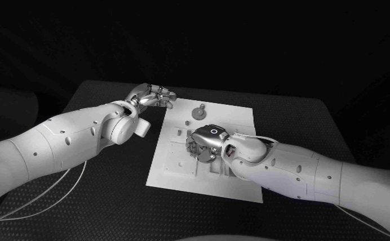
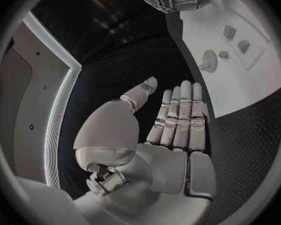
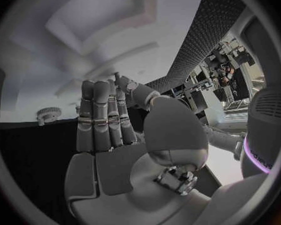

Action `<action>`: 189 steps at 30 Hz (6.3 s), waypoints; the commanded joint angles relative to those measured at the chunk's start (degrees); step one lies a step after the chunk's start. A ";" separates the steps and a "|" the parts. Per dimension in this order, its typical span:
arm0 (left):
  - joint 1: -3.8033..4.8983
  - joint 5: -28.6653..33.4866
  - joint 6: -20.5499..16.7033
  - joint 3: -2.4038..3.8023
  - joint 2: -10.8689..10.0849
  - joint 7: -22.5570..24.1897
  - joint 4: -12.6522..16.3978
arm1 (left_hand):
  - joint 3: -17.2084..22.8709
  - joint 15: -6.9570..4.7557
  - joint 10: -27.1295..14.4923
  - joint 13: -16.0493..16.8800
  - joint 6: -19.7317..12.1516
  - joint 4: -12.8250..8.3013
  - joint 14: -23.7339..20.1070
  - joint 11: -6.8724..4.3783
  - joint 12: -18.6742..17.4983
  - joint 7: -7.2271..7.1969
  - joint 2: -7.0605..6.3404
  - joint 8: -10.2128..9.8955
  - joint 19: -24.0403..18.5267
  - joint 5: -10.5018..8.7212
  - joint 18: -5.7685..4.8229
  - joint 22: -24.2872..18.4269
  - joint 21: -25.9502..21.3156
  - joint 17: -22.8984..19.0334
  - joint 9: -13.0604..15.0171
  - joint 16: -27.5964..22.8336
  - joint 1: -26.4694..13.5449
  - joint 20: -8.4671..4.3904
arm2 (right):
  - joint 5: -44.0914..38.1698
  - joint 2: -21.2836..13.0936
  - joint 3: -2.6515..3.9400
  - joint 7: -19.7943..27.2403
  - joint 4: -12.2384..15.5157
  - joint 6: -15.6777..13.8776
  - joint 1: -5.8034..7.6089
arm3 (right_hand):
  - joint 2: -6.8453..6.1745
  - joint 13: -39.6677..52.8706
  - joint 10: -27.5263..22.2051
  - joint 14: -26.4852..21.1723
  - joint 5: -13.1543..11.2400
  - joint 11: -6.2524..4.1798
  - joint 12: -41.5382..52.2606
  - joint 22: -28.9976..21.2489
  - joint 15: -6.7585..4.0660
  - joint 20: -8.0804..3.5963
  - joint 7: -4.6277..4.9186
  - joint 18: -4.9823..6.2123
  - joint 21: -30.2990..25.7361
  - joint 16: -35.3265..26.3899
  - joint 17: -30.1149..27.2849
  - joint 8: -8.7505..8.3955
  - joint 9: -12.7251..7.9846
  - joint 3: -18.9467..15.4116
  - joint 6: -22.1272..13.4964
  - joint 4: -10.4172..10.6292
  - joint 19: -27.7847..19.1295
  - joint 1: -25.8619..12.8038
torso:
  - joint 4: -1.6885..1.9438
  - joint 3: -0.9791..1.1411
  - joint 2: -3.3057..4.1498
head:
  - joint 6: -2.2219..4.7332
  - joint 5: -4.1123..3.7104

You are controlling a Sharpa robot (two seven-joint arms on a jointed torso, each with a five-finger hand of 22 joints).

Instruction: Assemble the parts on the task board

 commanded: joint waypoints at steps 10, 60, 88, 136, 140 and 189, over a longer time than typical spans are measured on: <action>0.06 0.33 0.69 0.05 0.12 0.32 0.12 | -0.29 -0.02 -0.47 -0.09 -0.32 0.13 -0.30 0.06 -0.20 -0.03 -0.12 0.30 -0.04 -0.01 0.59 -0.14 0.03 0.14 -0.10 -0.29 -0.57 0.49 | 0.27 0.29 -0.16 0.19 -0.36 3.28 -0.14 | 0.01 0.07 0.23 0.03 0.15 0.00 0.09 1.42 -0.32 -0.31 0.15 0.50 0.49 0.31 -0.07 0.14 0.14 0.33 0.41 -0.10 0.05 0.30 | -0.03 -0.03 0.00 | -0.01 0.05; 0.09 0.34 0.84 0.05 -1.13 -0.02 0.26 | -0.34 0.06 -0.63 -0.20 -0.60 0.10 -0.43 0.13 -0.24 0.06 -0.20 0.34 -0.08 -0.02 0.67 -0.34 0.08 0.51 -0.22 -0.62 -0.70 0.56 | 9.55 -16.67 3.56 -0.65 11.52 4.03 5.53 | -8.09 1.57 -4.41 -4.00 0.12 2.13 -3.77 1.38 1.76 0.50 3.43 0.50 5.68 6.23 1.30 -4.97 -0.60 -1.15 -6.65 2.42 -3.54 -6.70 | -0.12 0.07 0.01 | 0.80 -1.16; 0.08 0.34 1.03 0.05 -1.21 0.01 0.35 | -0.32 0.07 -0.62 -0.23 -0.60 0.11 -0.42 0.12 -0.21 0.05 -0.22 0.42 -0.07 -0.03 0.71 -0.41 0.10 0.70 -0.26 -0.73 -0.66 0.59 | 2.76 -14.40 2.66 -2.80 3.77 7.99 3.47 | -10.45 1.59 -7.17 -5.85 0.10 3.23 -5.31 1.28 2.82 1.09 3.15 0.50 6.07 6.98 0.31 -5.82 -1.15 -0.59 -8.43 4.79 -5.47 -6.31 | -0.03 0.01 0.01 | 0.48 -1.34; 0.07 0.41 1.25 0.04 -0.91 -0.07 0.15 | -0.34 0.09 -0.68 -0.30 -0.69 0.17 -0.40 0.15 -0.21 0.07 -0.11 0.51 -0.06 -0.03 0.74 -0.53 0.12 1.00 -0.34 -0.91 -0.82 0.62 | -2.37 -12.75 2.40 -4.24 3.79 3.58 2.78 | 0.99 5.29 1.38 -2.65 0.15 -0.43 -1.46 1.26 -0.72 -0.92 0.33 0.50 10.24 11.63 -0.17 -1.50 1.23 0.54 0.48 -0.06 -2.51 -0.23 | 0.02 -0.02 -0.02 | 0.15 -1.42; 0.07 0.41 1.23 0.04 -0.97 -0.10 0.10 | -0.34 0.09 -0.69 -0.31 -0.71 0.17 -0.40 0.15 -0.21 0.08 -0.09 0.51 -0.06 -0.02 0.75 -0.54 0.12 1.03 -0.34 -0.92 -0.82 0.62 | -1.44 -13.31 2.41 -4.51 4.90 3.61 2.78 | 0.96 5.53 1.67 -2.32 0.15 -0.59 -1.35 1.24 -0.89 -1.09 0.24 0.50 10.53 11.81 -0.15 -1.40 1.45 0.49 0.67 -0.06 -2.14 -0.03 | -0.01 -0.01 -0.02 | 0.20 -1.35; 0.08 0.42 1.38 0.05 0.21 -0.10 -0.46 | -0.30 0.11 -0.71 -0.37 -0.80 0.16 -0.40 0.16 -0.17 0.10 -0.04 0.61 -0.07 -0.02 0.77 -0.67 0.12 1.34 -0.43 -1.14 -0.85 0.65 | -1.52 -1.28 0.58 -2.11 11.25 7.51 3.42 | 1.41 6.07 1.75 -2.12 0.16 -0.74 -1.41 1.19 -1.06 -1.37 0.21 0.50 10.90 11.99 -0.14 -1.45 1.94 0.48 0.59 -0.11 -1.84 0.11 | 0.02 -0.03 -0.01 | -0.36 0.38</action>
